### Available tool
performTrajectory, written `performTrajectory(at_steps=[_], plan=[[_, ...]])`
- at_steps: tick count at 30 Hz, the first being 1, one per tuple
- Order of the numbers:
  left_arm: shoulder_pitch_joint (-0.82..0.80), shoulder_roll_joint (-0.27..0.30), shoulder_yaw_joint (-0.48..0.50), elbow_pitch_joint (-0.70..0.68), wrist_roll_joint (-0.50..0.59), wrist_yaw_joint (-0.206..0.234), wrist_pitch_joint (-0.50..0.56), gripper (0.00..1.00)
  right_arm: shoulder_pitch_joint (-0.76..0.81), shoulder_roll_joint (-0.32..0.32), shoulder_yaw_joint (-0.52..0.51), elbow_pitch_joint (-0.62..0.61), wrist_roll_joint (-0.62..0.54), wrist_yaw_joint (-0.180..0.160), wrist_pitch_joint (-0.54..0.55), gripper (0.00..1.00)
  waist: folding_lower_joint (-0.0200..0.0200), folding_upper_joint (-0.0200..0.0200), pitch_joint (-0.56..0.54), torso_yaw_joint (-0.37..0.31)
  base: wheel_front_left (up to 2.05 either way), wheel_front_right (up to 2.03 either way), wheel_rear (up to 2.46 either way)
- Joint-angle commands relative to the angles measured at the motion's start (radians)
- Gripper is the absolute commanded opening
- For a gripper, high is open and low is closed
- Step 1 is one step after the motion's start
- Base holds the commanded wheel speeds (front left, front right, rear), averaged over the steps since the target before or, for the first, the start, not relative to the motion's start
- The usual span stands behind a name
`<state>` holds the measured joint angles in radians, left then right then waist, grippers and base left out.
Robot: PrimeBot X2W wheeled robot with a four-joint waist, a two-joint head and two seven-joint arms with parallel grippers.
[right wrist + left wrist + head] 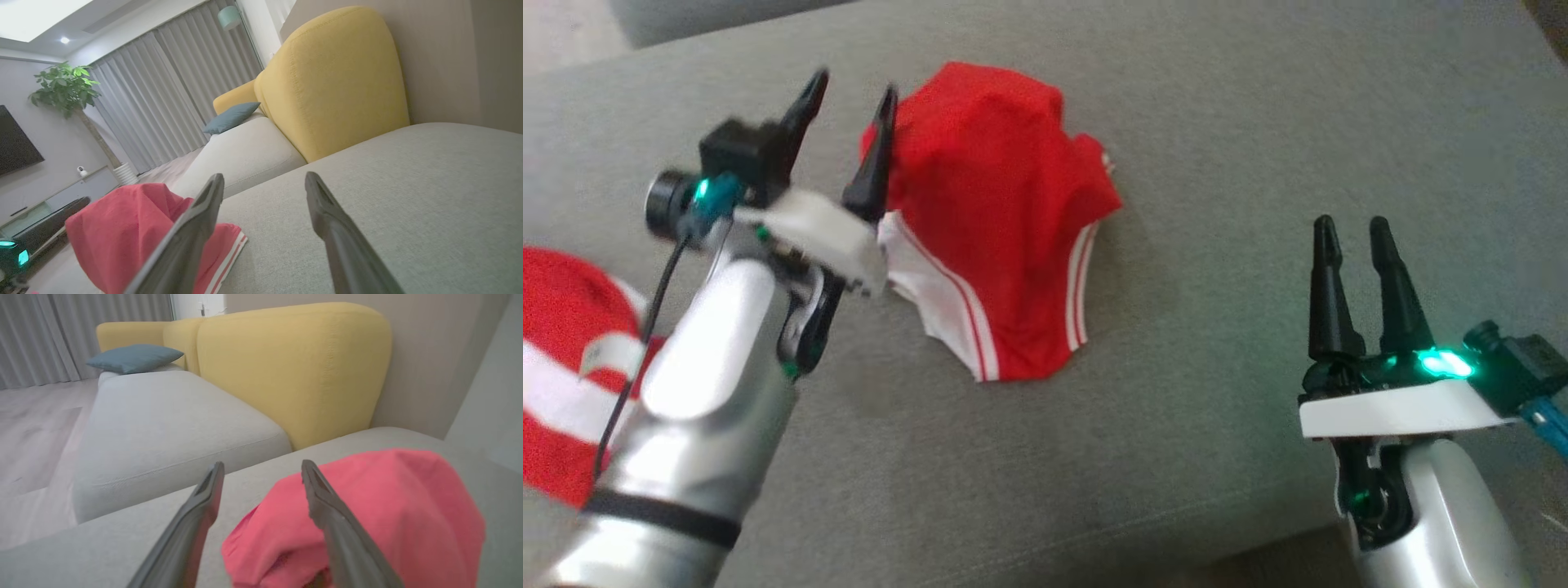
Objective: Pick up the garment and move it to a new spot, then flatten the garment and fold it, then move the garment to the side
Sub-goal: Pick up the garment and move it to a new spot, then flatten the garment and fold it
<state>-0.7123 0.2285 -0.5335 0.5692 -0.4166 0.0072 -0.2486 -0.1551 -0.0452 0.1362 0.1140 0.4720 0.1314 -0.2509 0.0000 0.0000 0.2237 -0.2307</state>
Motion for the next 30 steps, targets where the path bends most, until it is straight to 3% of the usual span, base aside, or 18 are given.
performTrajectory(at_steps=[1,8,12,22,30], plan=[[-0.011,0.041,0.042,-0.036,-0.003,0.004,-0.011,1.00,-0.015,-0.005,0.015,-0.026,-0.009,-0.001,-0.011,1.00,0.0000,0.0000,-0.032,0.043,0.00,0.00,0.00],[0.163,0.093,0.124,-0.199,0.024,0.038,-0.013,1.00,0.014,-0.005,0.007,0.018,-0.050,-0.001,-0.011,1.00,0.0000,0.0000,-0.098,0.147,0.00,0.00,0.00],[0.296,0.091,0.167,-0.293,0.040,0.060,-0.013,1.00,0.042,-0.005,-0.006,0.047,-0.076,-0.001,-0.011,1.00,0.0000,0.0000,-0.136,0.199,0.00,0.00,0.00],[0.572,-0.006,0.283,-0.444,0.099,0.115,-0.013,1.00,0.102,-0.005,-0.017,0.106,-0.101,-0.001,-0.011,1.00,0.0000,0.0000,-0.209,0.263,0.00,0.00,0.00],[0.626,-0.058,0.330,-0.464,0.168,0.065,-0.013,1.00,0.100,-0.005,-0.012,0.136,-0.101,-0.001,-0.011,1.00,0.0000,0.0000,-0.201,0.293,0.00,0.00,0.00]])
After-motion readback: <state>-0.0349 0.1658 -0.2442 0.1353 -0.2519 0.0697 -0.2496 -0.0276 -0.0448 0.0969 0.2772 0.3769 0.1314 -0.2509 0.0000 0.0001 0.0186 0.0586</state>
